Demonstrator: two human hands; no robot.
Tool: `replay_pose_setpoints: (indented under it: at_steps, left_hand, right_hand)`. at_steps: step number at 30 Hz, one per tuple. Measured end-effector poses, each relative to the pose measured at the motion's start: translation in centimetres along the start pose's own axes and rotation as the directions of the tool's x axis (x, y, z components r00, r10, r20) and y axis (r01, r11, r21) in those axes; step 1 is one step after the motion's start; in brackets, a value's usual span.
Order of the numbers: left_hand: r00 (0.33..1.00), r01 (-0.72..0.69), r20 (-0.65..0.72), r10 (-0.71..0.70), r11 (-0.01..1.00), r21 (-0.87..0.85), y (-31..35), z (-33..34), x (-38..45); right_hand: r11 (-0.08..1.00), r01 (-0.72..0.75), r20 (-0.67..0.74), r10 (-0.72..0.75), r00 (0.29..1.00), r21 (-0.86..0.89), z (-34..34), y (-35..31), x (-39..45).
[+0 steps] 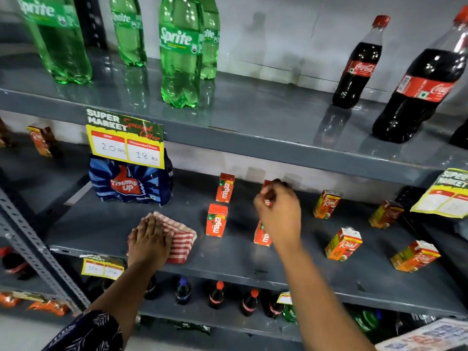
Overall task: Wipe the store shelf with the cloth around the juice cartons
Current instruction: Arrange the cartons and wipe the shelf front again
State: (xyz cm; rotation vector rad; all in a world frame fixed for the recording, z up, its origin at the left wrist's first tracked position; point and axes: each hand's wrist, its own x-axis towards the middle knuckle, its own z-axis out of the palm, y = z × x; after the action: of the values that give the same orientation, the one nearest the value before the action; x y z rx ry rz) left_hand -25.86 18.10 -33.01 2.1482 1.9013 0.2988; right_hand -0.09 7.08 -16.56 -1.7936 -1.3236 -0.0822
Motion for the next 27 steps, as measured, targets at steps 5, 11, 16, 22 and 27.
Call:
replay_pose_setpoints:
  at_steps: [5,11,16,22,27]
  left_hand:
    - [0.999,-0.034,-0.018,0.031,0.981,-0.190,-0.2,-2.4,-0.5]
    - [0.996,-0.056,0.046,0.071,0.963,-0.263,-2.8,-4.0,-1.4]
    - [0.976,-0.217,-0.020,0.216,0.970,-0.105,-5.2,-3.6,-1.6]
    - [0.911,-0.411,0.049,0.410,0.911,0.035,-3.9,-1.8,-2.6]
    - [0.890,-0.452,0.062,0.451,0.892,0.000,-2.8,-1.0,-3.4]
  right_hand:
    - [0.940,0.341,0.529,-0.296,0.796,0.013,9.4,-6.6,-6.9]
    - [0.892,0.424,0.815,-0.128,0.565,-0.154,19.1,-6.0,-8.8]
    - [0.889,0.433,0.766,-0.174,0.619,-0.148,18.9,-4.0,-10.0]
    - [0.911,0.345,0.729,-0.075,0.680,-0.227,15.8,-2.6,-11.6]
    - [0.903,0.333,0.716,-0.042,0.697,-0.271,13.2,-2.1,-11.8]
